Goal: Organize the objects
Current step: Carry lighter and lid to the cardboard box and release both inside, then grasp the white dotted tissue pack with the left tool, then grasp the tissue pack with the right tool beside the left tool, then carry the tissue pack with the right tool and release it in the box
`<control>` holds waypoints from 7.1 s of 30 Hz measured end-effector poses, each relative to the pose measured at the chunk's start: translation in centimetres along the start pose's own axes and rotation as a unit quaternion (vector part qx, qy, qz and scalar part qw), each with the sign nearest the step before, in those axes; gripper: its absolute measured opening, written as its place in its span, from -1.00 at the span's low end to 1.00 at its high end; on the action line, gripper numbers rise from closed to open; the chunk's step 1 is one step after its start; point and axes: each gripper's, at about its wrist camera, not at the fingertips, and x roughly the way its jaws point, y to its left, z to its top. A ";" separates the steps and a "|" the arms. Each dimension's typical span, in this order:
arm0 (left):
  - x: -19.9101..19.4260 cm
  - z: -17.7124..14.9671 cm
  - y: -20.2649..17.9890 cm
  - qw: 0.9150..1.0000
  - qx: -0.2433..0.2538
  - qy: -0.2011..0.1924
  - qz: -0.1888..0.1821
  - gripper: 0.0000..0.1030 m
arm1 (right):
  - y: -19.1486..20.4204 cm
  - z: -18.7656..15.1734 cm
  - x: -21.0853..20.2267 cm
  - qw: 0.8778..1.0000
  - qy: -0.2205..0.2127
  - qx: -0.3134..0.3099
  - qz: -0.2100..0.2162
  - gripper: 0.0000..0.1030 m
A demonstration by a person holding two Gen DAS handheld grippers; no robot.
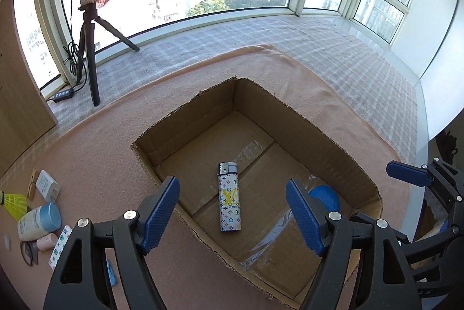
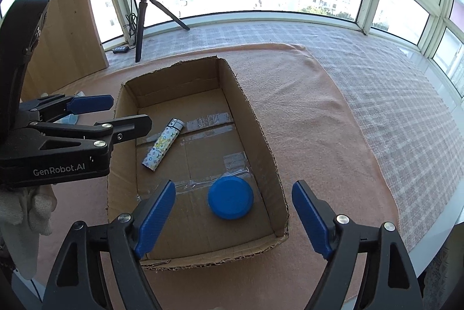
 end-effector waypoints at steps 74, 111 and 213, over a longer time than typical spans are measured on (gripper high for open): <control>-5.3 -16.1 24.7 0.973 -0.194 0.106 0.067 -0.39 | 14.8 -3.1 -1.8 0.998 0.022 -0.043 0.045 0.54; -10.8 -24.4 20.6 0.975 -0.210 0.077 0.011 0.16 | 24.3 -3.3 3.6 0.983 0.109 -0.045 0.143 0.54; -3.0 -3.1 -5.9 0.999 0.003 0.000 -0.053 0.60 | 0.3 3.4 -1.5 0.991 0.012 0.053 0.120 0.55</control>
